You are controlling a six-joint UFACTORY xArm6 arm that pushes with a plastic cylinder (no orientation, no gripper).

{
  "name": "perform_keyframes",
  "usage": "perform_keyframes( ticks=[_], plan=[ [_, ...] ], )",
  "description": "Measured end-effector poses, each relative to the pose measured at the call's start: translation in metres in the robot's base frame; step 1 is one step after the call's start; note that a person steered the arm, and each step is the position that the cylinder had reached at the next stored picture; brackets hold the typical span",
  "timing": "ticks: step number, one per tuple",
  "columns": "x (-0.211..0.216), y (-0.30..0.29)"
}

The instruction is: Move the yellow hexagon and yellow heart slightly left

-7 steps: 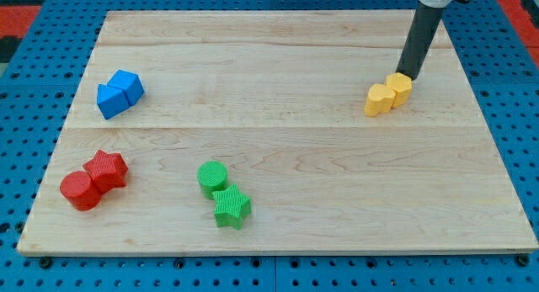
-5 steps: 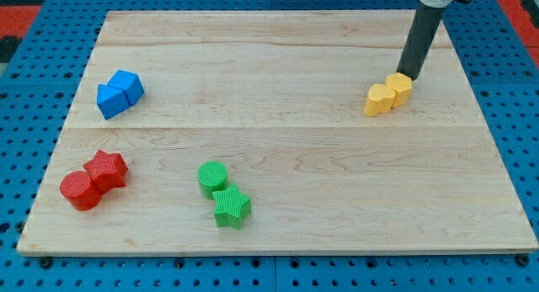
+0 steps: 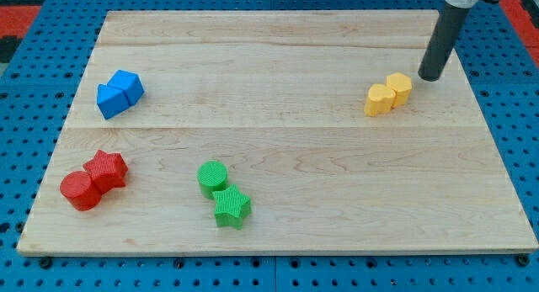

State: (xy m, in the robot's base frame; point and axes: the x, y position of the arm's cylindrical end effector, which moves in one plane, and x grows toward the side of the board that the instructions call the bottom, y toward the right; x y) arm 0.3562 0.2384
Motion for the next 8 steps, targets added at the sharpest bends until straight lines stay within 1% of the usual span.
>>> perform_keyframes(
  ticks=[1,3,8],
  plan=[
    [0.029,0.000],
    [0.014,-0.036],
    [0.013,-0.040]
  ],
)
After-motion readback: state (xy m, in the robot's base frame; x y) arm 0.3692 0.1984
